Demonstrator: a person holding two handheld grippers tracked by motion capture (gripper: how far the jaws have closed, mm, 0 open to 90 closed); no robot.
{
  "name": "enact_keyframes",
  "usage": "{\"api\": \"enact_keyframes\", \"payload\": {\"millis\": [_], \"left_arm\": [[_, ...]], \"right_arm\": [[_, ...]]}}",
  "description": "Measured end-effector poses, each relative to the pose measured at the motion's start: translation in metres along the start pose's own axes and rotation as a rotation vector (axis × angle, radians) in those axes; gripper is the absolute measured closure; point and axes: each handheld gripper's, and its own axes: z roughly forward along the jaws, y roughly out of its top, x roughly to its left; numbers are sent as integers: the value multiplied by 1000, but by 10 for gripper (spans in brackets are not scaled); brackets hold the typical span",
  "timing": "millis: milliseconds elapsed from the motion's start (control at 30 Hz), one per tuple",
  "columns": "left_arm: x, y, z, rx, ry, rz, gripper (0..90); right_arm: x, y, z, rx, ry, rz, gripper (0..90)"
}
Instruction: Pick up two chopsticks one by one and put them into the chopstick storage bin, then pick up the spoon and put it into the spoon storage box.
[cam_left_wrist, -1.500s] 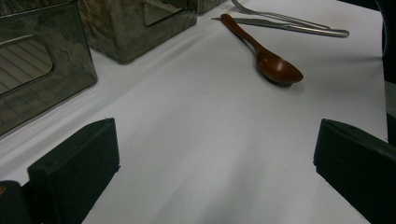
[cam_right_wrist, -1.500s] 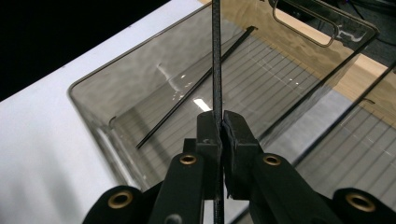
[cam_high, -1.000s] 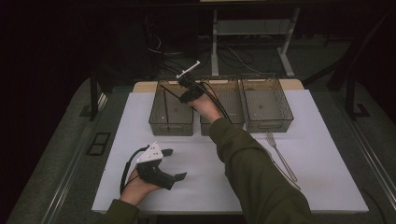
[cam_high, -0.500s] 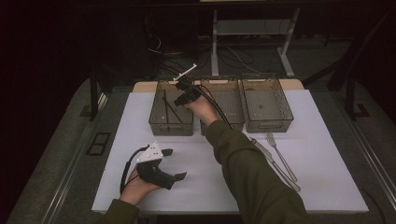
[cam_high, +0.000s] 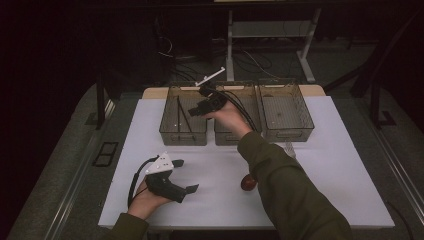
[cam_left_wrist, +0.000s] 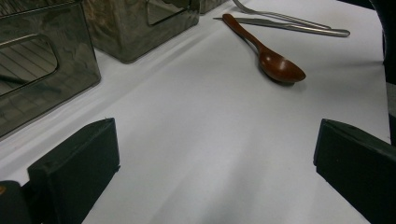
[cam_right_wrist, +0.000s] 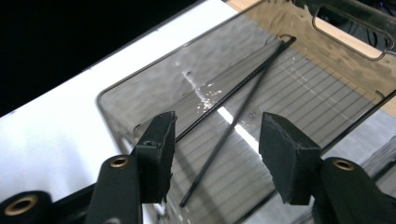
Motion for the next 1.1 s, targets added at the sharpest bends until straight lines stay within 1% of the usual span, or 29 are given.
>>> {"api": "enact_keyframes", "payload": {"millis": [100, 167, 267, 400, 600, 800, 833, 867, 933, 1000, 1100], "left_arm": [[0, -1, 0, -7, -1, -14, 0], [1, -1, -1, -2, 2, -9, 0], [2, -1, -2, 2, 7, -7, 0], [1, -1, -2, 7, 13, -9, 0], [0, -2, -3, 5, 23, -15, 0], [0, -2, -3, 8, 27, -13, 0], [0, -2, -3, 4, 27, -17, 0], [1, -2, -3, 9, 27, -11, 0], [1, -2, -3, 7, 27, -18, 0], [1, -3, -3, 5, 28, -19, 0], [1, -3, -3, 4, 27, -21, 0]], "right_arm": [[0, -4, -12, -27, 21, -22, 425], [0, -8, -20, -39, 19, -29, 414], [-2, -15, -31, -56, 31, -30, 407], [-5, -27, -46, -64, 34, -40, 395], [-13, -46, -67, -88, 33, -26, 387], [-18, -63, -83, -104, 27, -17, 376], [-19, -66, -85, -107, 28, -17, 376], [-19, -69, -88, -111, 29, -16, 375], [-20, -75, -93, -120, 25, -17, 376], [-21, -81, -98, -122, 31, -14, 375], [-23, -90, -106, -130, 32, -21, 373]]}}
